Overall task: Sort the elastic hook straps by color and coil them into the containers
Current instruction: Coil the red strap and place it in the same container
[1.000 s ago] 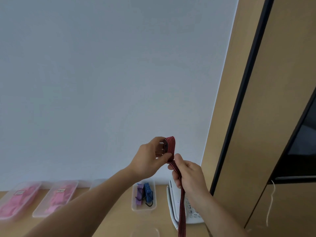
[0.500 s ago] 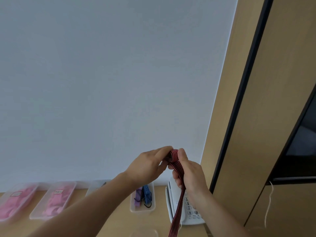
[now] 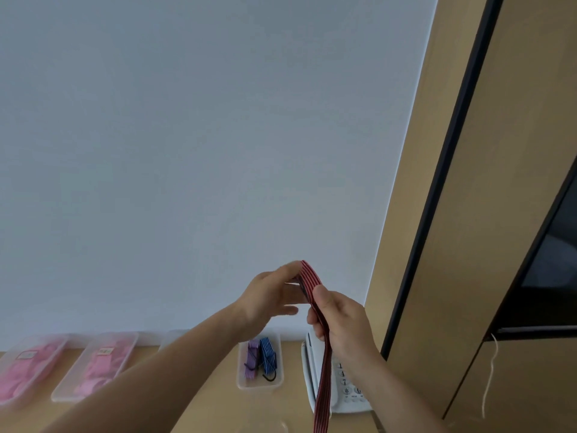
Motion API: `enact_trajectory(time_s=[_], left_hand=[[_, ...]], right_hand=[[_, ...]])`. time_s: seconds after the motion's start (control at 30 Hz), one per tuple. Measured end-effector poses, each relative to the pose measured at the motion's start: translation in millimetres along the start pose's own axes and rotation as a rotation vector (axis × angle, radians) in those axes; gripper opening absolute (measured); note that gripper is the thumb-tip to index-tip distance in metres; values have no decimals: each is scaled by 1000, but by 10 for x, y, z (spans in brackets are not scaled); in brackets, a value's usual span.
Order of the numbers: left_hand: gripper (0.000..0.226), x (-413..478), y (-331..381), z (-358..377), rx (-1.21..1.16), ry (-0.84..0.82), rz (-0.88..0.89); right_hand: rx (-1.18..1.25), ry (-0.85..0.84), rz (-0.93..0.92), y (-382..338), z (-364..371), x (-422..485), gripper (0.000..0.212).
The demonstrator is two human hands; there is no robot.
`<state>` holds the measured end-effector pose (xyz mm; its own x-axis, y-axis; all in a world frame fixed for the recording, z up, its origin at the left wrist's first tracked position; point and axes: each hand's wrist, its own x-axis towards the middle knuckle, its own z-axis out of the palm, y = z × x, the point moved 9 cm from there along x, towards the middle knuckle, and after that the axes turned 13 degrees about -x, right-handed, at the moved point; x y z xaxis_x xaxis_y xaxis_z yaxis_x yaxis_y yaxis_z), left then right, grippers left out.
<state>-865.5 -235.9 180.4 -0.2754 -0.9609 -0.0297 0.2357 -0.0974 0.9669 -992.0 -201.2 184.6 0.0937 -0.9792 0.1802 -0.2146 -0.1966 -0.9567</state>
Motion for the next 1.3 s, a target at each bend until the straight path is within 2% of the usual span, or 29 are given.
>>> enact_trajectory(time_s=[0.2,0.47,0.53,0.67,0.77,0.87,0.97,1.03,1.1,1.17,1.23,1.3], left_hand=[[45,-72,232,38,-60,31,150],[48,-111,404,98,176,65,413],[51,-149,420,124,331,97,510],[56,-256,454,206,887,205,705],[47,-378,513,403,1146,135,947],[40,-511,499,538,1297,75,1186],[36,-535,463,526,1355,62,1266],[40,-515,433,492,1355,54,1262],[48,-454,423,438,1251,58,1156],[63,-302,431,271,1019,140,877],[68,-115,259,12,669,213,449],[48,-26,35,-102,190,199,107]], right_hand=[[-57,47,46,109,-35,0,44],[-20,53,95,173,-83,0,41],[17,49,102,165,-95,-12,43],[79,43,134,131,-111,-11,60],[71,31,147,108,-121,-7,76],[62,25,146,101,-114,-4,79],[83,21,158,133,-92,-3,69],[115,14,171,162,-75,1,61],[132,15,175,173,-73,9,54],[143,22,151,161,-93,19,49],[136,18,111,133,-113,23,46],[110,-1,67,98,-112,12,50]])
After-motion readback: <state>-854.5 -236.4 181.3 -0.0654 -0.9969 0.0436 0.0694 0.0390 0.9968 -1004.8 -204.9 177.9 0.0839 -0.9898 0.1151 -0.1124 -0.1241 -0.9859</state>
